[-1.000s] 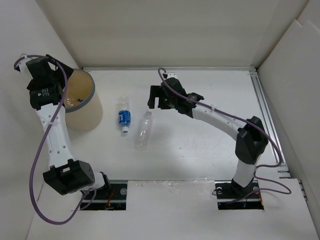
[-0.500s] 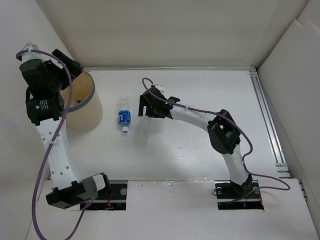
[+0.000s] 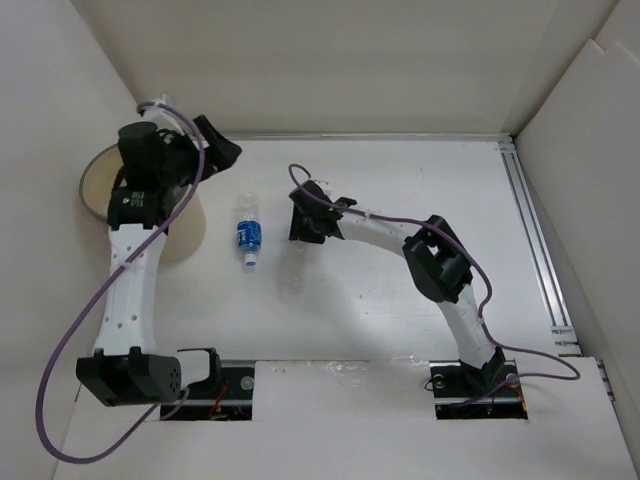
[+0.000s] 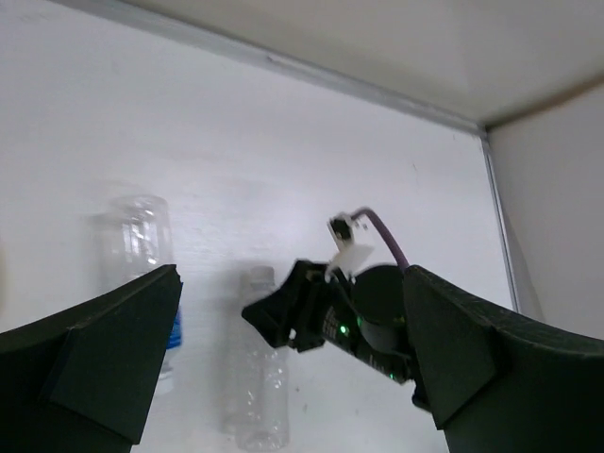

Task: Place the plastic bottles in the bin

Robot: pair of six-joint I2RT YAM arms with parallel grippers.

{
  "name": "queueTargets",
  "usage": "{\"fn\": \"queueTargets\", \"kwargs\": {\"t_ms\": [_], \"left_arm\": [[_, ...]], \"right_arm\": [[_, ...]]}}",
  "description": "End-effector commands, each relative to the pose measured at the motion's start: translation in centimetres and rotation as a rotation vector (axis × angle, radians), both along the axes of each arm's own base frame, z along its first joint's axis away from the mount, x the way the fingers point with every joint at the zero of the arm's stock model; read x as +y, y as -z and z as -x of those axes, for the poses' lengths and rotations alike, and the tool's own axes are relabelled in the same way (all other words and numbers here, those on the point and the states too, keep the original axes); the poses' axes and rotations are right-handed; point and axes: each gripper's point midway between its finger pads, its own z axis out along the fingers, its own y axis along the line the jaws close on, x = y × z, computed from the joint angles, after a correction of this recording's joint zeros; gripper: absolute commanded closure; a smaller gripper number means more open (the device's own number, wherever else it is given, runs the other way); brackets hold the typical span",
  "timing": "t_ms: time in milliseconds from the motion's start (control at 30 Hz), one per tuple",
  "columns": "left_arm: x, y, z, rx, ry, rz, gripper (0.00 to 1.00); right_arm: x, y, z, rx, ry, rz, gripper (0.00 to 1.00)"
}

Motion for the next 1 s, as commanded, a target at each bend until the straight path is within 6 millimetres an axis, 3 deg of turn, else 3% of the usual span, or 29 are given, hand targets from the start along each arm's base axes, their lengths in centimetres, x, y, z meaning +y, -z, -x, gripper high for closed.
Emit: {"fn": "queueTargets", "kwargs": {"t_ms": [0,33,67,100,133,167,233,267,300,333,433,467,500,600,633,700,833,867,967], "left_arm": [[-3.8,1.3,-1.4,-0.014,0.087,0.000,0.00],[-6.2,2.2,-1.6,-0.002,0.146,0.009,0.00],[-7.7,2.3,-1.6,-0.001,0.178,0.017,0.00],[-9.2,2.6,-1.5,0.004,0.217,0.017,0.00],[-11.0,3.0,-1.2,0.009,0.269,0.021,0.00],[-14.1,3.6,-0.6,0.014,0.373,0.021,0.00],[-17.1,3.7,0.1,0.004,0.494,0.048,0.00],[-18.7,3.9,0.1,-0.025,0.570,0.070,0.00],[-20.6,4.1,1.5,-0.025,0.675,0.096,0.00],[-21.2,4.5,1.7,-0.034,0.708,0.090,0.00],[-23.1,4.1,2.4,-0.080,0.826,0.153,0.00],[-23.5,3.8,2.8,-0.098,0.858,0.173,0.00],[-24.4,4.3,2.7,-0.106,0.886,0.177,0.00],[-27.9,3.4,4.2,-0.161,0.976,0.133,0.00],[-29.9,3.4,5.1,-0.159,1.028,0.128,0.00],[-31.4,3.7,5.6,-0.151,1.061,0.130,0.00],[-33.6,4.4,5.1,-0.120,1.079,0.171,0.00],[-33.9,4.7,5.2,-0.117,1.105,0.186,0.00],[-34.3,3.6,5.9,-0.154,1.146,0.253,0.00]], "right_arm": [[-2.8,-0.7,-1.7,0.004,0.035,-0.008,1.00],[-4.0,-2.1,-2.9,-0.026,0.038,-0.007,1.00],[-4.2,-2.7,-2.8,-0.032,0.038,-0.012,1.00],[-5.9,-3.7,-4.2,-0.072,0.046,0.000,1.00],[-6.8,-6.0,-4.5,-0.113,0.036,-0.026,1.00],[-7.5,-7.3,-5.0,-0.140,0.016,-0.047,1.00],[-10.6,-9.6,-6.7,-0.222,0.003,-0.061,1.00],[-11.6,-12.9,-6.9,-0.290,-0.004,-0.100,1.00],[-12.4,-14.3,-6.9,-0.318,-0.018,-0.127,1.00],[-14.1,-15.9,-7.8,-0.369,-0.006,-0.146,1.00],[-16.4,-20.0,-6.8,-0.446,-0.051,-0.235,1.00],[-16.6,-20.9,-6.7,-0.501,-0.081,-0.271,1.00],[-17.0,-23.9,-5.7,-0.574,-0.110,-0.321,1.00],[-16.3,-29.1,-2.7,-0.734,-0.266,-0.482,1.00],[-15.9,-30.1,-1.9,-0.757,-0.300,-0.521,1.00],[-15.7,-32.6,-0.4,-0.818,-0.358,-0.562,1.00],[-16.1,-35.2,1.5,-0.882,-0.383,-0.630,1.00],[-16.0,-35.0,1.5,-0.878,-0.379,-0.642,1.00],[-16.5,-35.9,2.0,-0.907,-0.383,-0.653,1.00]]}}
